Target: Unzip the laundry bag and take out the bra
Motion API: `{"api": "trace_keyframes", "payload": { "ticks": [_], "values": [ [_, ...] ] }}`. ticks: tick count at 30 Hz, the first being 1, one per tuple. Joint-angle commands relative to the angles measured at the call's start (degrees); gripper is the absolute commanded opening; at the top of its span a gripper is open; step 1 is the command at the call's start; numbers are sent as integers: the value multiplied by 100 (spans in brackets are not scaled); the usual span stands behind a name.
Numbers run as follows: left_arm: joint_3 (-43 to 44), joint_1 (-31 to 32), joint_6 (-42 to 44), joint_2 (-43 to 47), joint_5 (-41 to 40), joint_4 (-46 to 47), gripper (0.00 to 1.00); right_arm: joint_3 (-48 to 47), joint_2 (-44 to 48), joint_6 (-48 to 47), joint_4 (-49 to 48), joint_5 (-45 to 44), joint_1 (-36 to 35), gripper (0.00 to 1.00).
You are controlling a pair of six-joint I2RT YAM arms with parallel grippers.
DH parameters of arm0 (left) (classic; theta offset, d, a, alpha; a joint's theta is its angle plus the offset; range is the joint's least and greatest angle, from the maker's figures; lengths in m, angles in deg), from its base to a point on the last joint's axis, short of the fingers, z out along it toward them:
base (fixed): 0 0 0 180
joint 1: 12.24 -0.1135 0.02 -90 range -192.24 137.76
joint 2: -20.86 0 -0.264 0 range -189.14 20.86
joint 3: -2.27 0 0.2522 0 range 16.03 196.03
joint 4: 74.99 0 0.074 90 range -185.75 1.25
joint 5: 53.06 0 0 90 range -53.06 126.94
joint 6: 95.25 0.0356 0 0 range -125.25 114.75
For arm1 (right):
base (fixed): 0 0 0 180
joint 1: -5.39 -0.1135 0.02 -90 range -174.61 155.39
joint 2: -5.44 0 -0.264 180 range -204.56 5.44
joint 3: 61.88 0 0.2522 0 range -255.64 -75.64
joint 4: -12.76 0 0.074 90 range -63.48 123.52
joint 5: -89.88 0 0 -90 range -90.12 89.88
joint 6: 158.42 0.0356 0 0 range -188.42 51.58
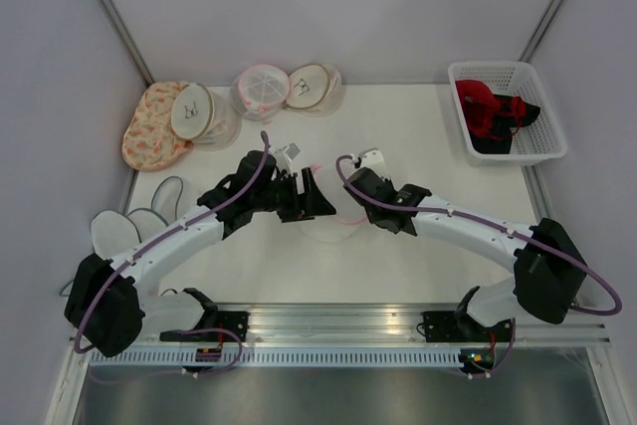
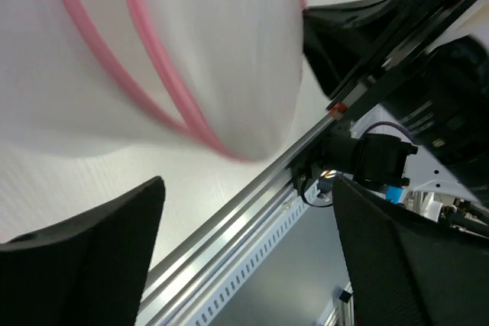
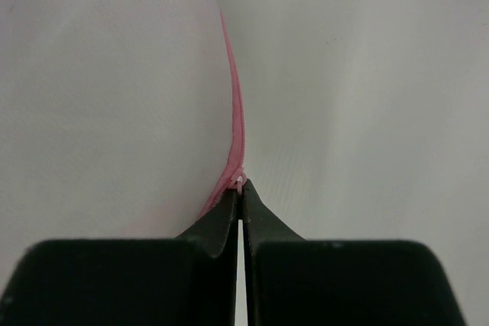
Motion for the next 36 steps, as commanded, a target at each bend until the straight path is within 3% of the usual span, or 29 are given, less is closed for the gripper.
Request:
{"api": "trace_keyframes", "payload": {
  "ticks": [1, 3, 6, 9, 10, 14, 17, 26, 32, 35, 36],
  "values": [
    [126, -15, -68, 297, -597, -713, 99, 76, 270, -102, -43, 27, 183, 0],
    [11, -15, -298, 586, -1447, -942, 100, 225, 464, -40, -78, 421, 183, 1],
    [-243, -15, -860, 1104, -1970, -1093, 100, 418, 675, 57, -166, 1027, 175, 0],
    [-848, 20, -1432, 1483, -1998, -856, 100, 734, 1131, 74, -473, 2327, 183, 0],
    [-955, 55, -1659, 1711, -1989, -751, 100, 823, 1246, 74, -761, 3122, 175, 1],
    [-1342, 90, -1986, 1915, -1735, 21, 99, 1315, 1703, 259, -1483, 4445, 183, 1],
    [-1369, 178, -2136, 1574, -1357, 444, 100, 1403, 1818, 347, -1853, 5079, 166, 0],
    [-983, 608, -2303, 545, -1277, 1350, 100, 1254, 1590, 162, -1907, 5460, -141, 1],
    [-1008, 732, -2321, 464, -1373, 1561, 100, 1219, 1458, 66, -1731, 5416, -344, 0],
    [-1062, 776, -2233, 518, -1208, 1816, 92, 1237, 1467, 101, -1757, 5398, -379, 0],
    [-1044, 776, -2154, 474, -1111, 1817, 79, 1237, 1467, 101, -1766, 5389, -379, 0]
  ]
}}
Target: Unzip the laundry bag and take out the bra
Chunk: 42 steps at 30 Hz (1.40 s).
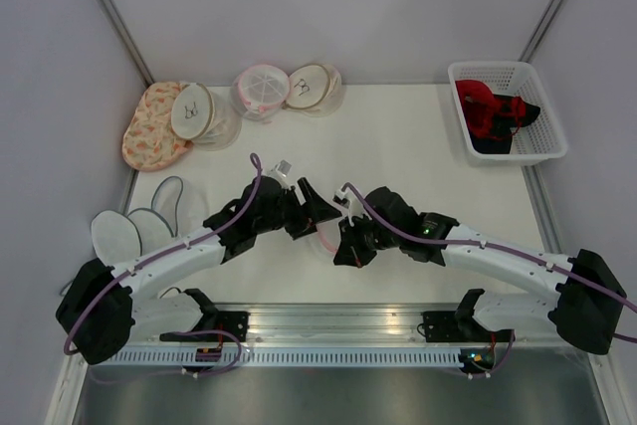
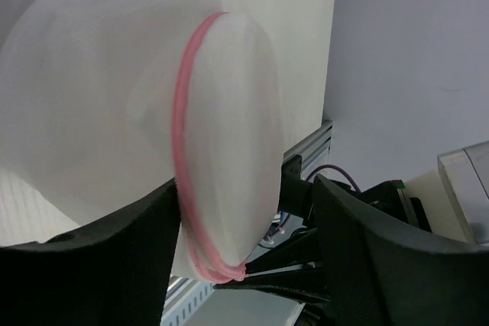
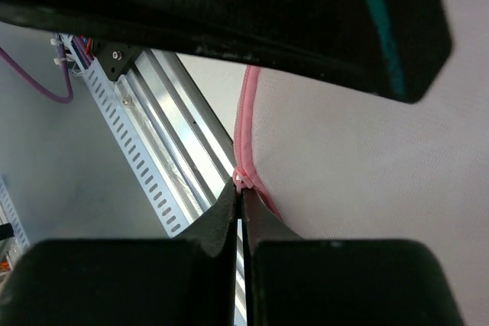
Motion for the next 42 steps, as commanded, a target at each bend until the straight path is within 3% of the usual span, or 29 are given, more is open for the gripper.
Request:
{"api": "trace_keyframes", "payload": {
  "ticks": [1, 2, 3, 5, 14, 20, 28, 33, 36, 37, 39, 42],
  "values": [
    [119, 46, 51, -64, 308, 499, 69, -149, -4, -72, -138, 67, -40, 0],
    [119, 46, 69, -117, 439, 499, 56, -193, -13, -72, -111, 32, -32, 0],
    [101, 46, 87, -135, 458, 499, 26, -219, -13, -72, -33, -3, -32, 0],
    [31, 46, 87, -100, 362, 394, 2, -315, 4, -80, 116, -247, -40, 0],
    [-31, -147, 447, 787, -517, -608, 2, -290, 479, -2, 1680, -1127, -67, 0],
    [-31, -394, 641, 797, -210, -732, 2, -307, 418, 288, 2691, -2805, -49, 0],
    [-39, -403, 860, 700, 256, -855, 2, -1369, -415, 869, 3027, -5941, 416, 0],
    [-31, -403, 887, 840, 318, -943, 2, -1713, -909, 579, 2649, -6279, 627, 0],
    [-31, -403, 861, 955, 326, -934, 2, -1705, -1015, 412, 2578, -5823, 645, 20],
    [-39, -403, 843, 990, 326, -934, 2, -1653, -963, 386, 2491, -5648, 645, 38],
    [-74, -403, 834, 1016, 326, -847, 4, -1486, -718, 368, 2455, -5313, 645, 47],
    [-136, -403, 782, 1017, 335, -618, 29, -1441, -436, 499, 2796, -5390, 645, 61]
  ]
}}
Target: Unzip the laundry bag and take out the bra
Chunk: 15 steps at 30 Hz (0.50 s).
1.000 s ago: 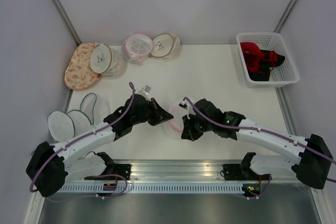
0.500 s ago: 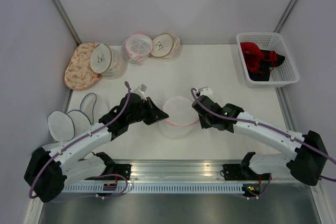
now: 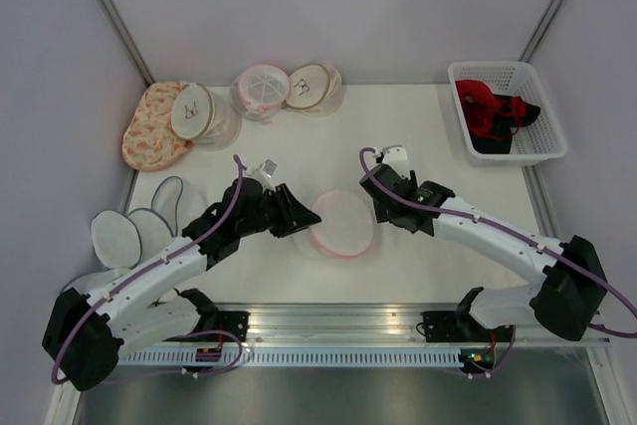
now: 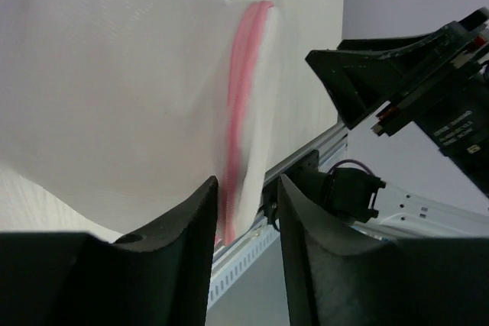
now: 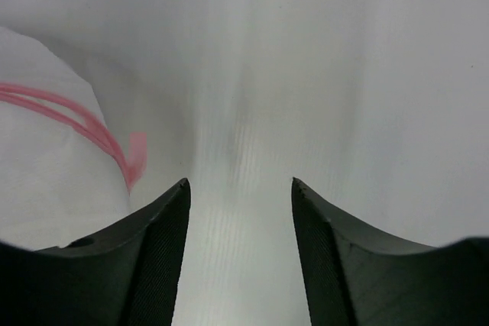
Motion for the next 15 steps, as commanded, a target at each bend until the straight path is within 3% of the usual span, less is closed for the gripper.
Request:
{"api": "trace_keyframes", "payload": {
  "ticks": [1, 2, 3, 5, 8, 15],
  "values": [
    [-83, -22, 124, 31, 197, 335, 45, 2, 461, 51, 374, -187, 3, 62],
    [-101, -22, 97, -13, 267, 501, 53, -42, 601, 60, 444, -292, 3, 63],
    [-119, -22, 36, -57, 320, 625, 67, -86, 681, 60, 549, -319, 3, 64],
    [-145, -14, -69, -267, 521, 1035, 78, -322, 812, 52, 629, -336, 3, 65],
    [-119, 13, -263, -566, 768, 1328, 84, -726, 875, -10, 647, -65, 3, 68],
    [-408, 136, -666, -585, 769, 2013, 86, -562, 1112, -125, -800, 2737, -6, 68]
  ]
}}
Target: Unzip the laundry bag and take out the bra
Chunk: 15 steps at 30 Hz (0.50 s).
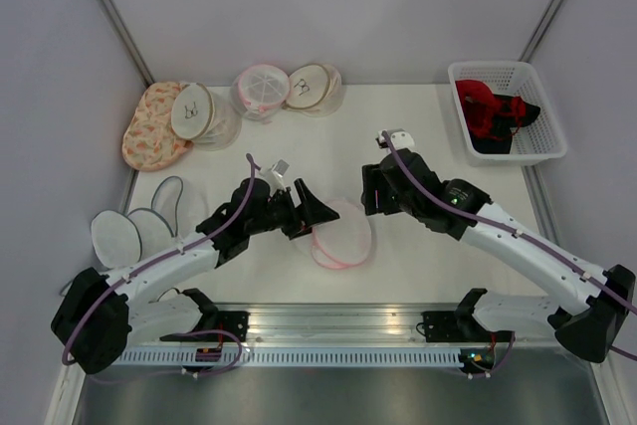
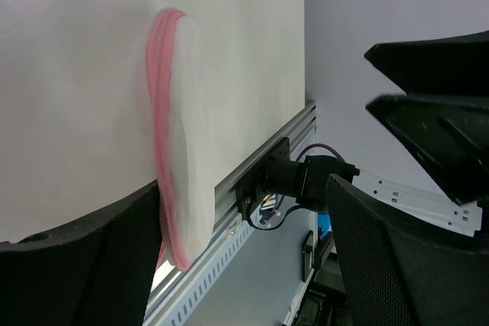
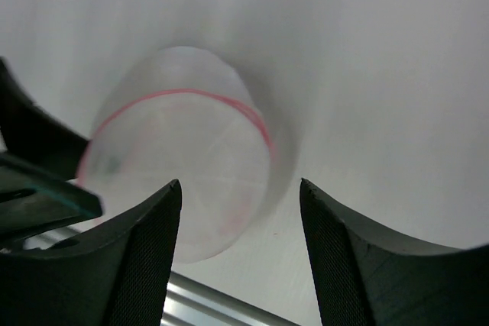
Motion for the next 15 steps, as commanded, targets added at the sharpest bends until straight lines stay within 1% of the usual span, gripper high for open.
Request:
{"api": "trace_keyframes", "payload": {
  "ticks": [1, 3, 7, 9, 10, 11, 13, 14, 15],
  "values": [
    [-232, 51, -486, 36, 220, 1008, 86, 173, 227, -48, -927, 1715, -54, 68],
    [-294, 68, -670, -25, 282, 1230, 86, 305, 341, -57, -1060, 1710, -133, 68],
    [-110, 112, -838, -227, 405, 1537, 86, 437, 517, -48, -955, 1614, -283, 68],
    [66, 165, -934, -306, 475, 1617, 86, 464, 605, 31, -763, 1140, -274, 69],
    [145, 252, -952, -385, 475, 1617, 86, 464, 640, 127, -657, 825, -283, 69],
    [320, 296, -952, -438, 458, 1574, 86, 429, 727, 259, -534, 135, -283, 70],
    [531, 463, -952, -552, 449, 1459, 86, 315, 815, 750, -34, -747, -283, 71],
    [741, 533, -926, -683, 449, 1389, 86, 288, 938, 883, 264, -1439, -274, 72],
    [839, 639, -900, -737, 440, 1328, 86, 262, 1009, 1032, 363, -1689, -266, 72]
  ]
}}
